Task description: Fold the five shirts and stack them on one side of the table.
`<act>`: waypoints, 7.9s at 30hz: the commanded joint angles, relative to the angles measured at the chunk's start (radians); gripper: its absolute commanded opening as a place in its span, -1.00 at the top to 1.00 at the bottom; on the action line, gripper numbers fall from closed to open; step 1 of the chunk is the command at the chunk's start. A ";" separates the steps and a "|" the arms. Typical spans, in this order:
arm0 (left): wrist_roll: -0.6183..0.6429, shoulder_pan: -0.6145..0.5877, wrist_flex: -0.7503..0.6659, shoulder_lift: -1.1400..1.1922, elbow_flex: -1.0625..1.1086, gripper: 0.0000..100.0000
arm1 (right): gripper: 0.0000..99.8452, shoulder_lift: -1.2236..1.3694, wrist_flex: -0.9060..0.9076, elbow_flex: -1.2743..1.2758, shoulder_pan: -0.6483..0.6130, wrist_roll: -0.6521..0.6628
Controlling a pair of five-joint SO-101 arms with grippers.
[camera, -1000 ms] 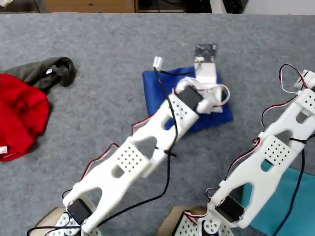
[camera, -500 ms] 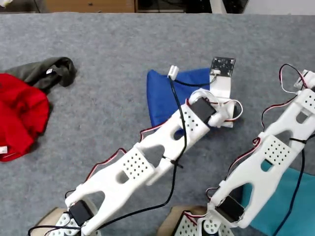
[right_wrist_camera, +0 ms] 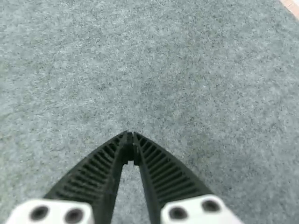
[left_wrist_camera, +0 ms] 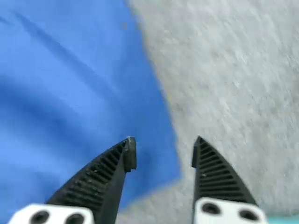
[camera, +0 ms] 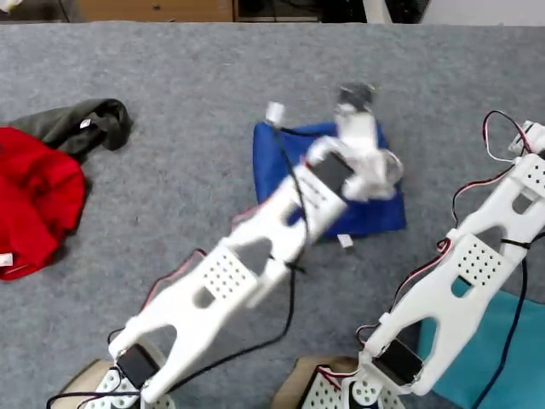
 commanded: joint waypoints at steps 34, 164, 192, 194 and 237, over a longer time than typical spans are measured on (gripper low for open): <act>-0.144 -0.374 0.201 -0.114 -0.009 0.96 | 0.99 -0.008 -0.021 -0.044 -0.024 0.025; -0.221 -0.430 0.074 -0.239 0.377 0.96 | 0.99 -0.513 0.483 0.585 -0.533 0.448; -0.750 -0.470 0.374 -0.275 0.017 0.96 | 0.99 -1.633 0.482 1.739 -0.414 0.250; -0.747 -0.480 0.374 -0.306 0.020 0.96 | 0.94 -1.639 0.410 1.845 -0.440 0.075; -0.789 -0.379 0.371 -0.401 0.299 0.96 | 0.83 -0.676 -0.005 1.409 -0.596 -0.755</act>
